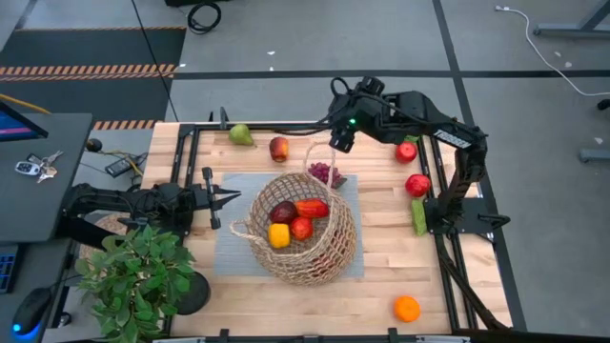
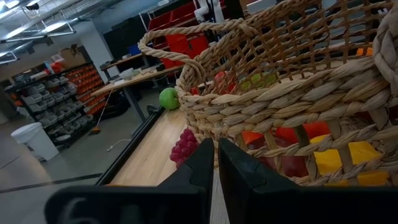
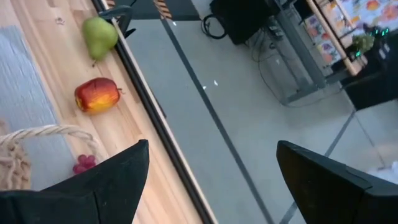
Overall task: Build produce basket
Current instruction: Put the cucumber into the brown basket
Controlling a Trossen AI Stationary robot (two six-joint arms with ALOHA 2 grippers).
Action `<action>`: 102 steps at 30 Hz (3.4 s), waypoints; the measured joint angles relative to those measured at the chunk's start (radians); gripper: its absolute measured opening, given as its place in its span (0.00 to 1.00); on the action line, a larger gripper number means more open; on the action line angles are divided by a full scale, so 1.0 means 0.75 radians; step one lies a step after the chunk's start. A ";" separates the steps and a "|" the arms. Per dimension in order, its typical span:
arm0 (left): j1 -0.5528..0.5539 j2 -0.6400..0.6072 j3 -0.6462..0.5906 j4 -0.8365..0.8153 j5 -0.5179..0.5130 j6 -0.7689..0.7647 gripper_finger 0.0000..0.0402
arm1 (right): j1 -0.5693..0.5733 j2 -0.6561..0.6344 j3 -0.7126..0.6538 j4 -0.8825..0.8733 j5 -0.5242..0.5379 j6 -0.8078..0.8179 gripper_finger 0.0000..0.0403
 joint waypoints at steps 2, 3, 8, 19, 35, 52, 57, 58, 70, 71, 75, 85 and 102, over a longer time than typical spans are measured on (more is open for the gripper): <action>0.000 0.000 -0.001 0.001 0.000 0.000 0.07 | 0.012 -0.023 0.000 -0.049 -0.001 0.086 0.89; 0.000 -0.001 0.000 0.001 0.000 0.000 0.07 | 0.021 -0.032 0.000 -0.083 0.000 0.138 0.89; 0.000 0.000 -0.001 0.000 0.000 0.000 0.08 | 0.090 -0.049 0.000 -0.197 0.011 0.434 0.89; -0.001 0.000 0.000 0.000 0.000 0.000 0.08 | 0.115 -0.065 -0.098 -0.226 -0.099 0.797 0.89; 0.000 -0.001 0.000 0.000 0.000 0.000 0.07 | 0.371 -0.558 -1.074 -0.225 -0.467 1.775 0.86; 0.000 0.000 0.000 0.000 0.000 0.000 0.07 | 0.421 -0.564 -1.654 -0.155 -0.990 2.284 0.86; 0.000 0.000 -0.001 0.000 0.000 0.000 0.07 | 0.419 -0.563 -1.819 0.006 -1.022 2.360 0.86; 0.000 -0.001 0.000 0.000 0.000 0.000 0.07 | 0.419 -0.563 -1.846 0.015 -1.022 2.383 0.86; 0.000 -0.001 0.000 0.000 0.000 0.000 0.08 | 0.419 -0.559 -2.043 0.033 -1.055 2.578 0.86; 0.000 0.000 0.000 0.000 0.000 0.000 0.08 | 0.419 -0.559 -2.064 0.062 -1.070 2.578 0.86; 0.000 0.000 0.000 0.000 0.000 0.000 0.07 | 0.419 -0.559 -2.138 0.252 -1.069 2.575 0.86; 0.000 0.000 -0.001 0.000 0.000 0.000 0.09 | 0.416 -0.481 -2.132 0.276 -1.054 2.587 0.86; 0.000 -0.001 0.000 0.000 0.000 0.000 0.09 | 0.407 -0.251 -2.131 0.268 -1.035 2.577 0.86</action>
